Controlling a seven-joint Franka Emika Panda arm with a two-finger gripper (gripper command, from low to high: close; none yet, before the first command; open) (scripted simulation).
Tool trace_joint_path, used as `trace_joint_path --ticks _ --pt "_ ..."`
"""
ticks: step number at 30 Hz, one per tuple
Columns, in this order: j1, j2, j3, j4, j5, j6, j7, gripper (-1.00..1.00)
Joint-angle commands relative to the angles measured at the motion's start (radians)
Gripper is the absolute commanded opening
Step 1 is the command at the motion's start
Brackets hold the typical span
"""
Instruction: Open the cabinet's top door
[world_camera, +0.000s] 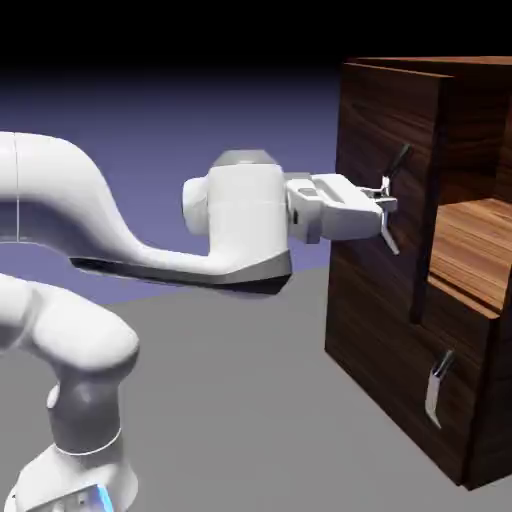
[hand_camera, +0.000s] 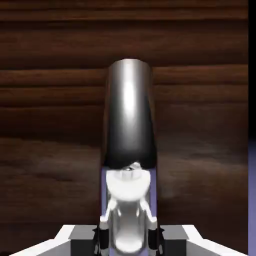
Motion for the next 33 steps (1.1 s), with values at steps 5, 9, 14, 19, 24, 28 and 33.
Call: trace_joint_path --ticks 5,9,14,19,24,28,33 --pt "-0.181 -0.063 0.169 -0.115 0.158 -0.036 -0.048 -1.00" --pt "-0.313 -0.147 0.309 -0.212 0.330 -0.064 -0.124 -1.00" --pt "-0.428 -0.258 0.455 -0.306 0.547 -0.089 -0.230 -1.00" --pt "-0.486 -0.368 0.573 -0.380 0.765 -0.127 -0.349 -1.00" --pt "-0.485 -0.478 0.683 -0.440 0.982 -0.208 -0.472 -1.00" --pt "-0.446 -0.559 0.788 -0.475 1.156 -0.312 -0.555 -1.00" --pt "-0.370 -0.627 0.958 -0.486 1.371 -0.483 -0.624 -1.00"
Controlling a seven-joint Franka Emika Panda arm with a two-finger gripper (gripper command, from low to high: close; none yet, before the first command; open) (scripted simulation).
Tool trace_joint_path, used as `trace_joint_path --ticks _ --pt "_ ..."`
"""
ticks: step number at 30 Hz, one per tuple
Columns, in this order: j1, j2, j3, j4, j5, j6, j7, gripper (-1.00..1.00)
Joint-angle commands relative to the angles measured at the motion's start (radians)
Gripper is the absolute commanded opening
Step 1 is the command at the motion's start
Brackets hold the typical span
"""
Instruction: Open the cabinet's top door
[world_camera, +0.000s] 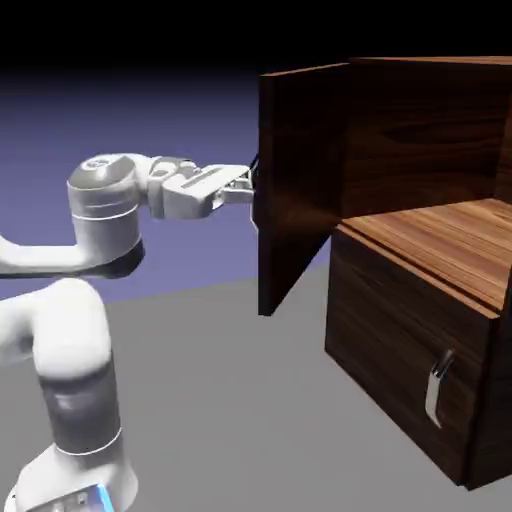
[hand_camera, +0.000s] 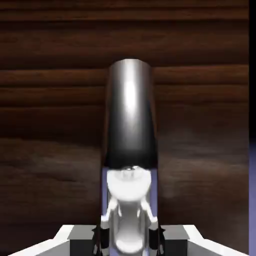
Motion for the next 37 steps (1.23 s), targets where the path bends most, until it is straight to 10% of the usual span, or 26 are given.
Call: trace_joint_path --ticks 1,14,37 --pt "0.015 -0.006 0.036 0.003 0.041 -0.037 -0.008 -1.00" --pt "0.047 0.079 0.507 0.206 0.471 -0.499 -0.018 -1.00" --pt "-0.569 0.217 0.994 1.001 0.797 -1.186 -0.073 -1.00"
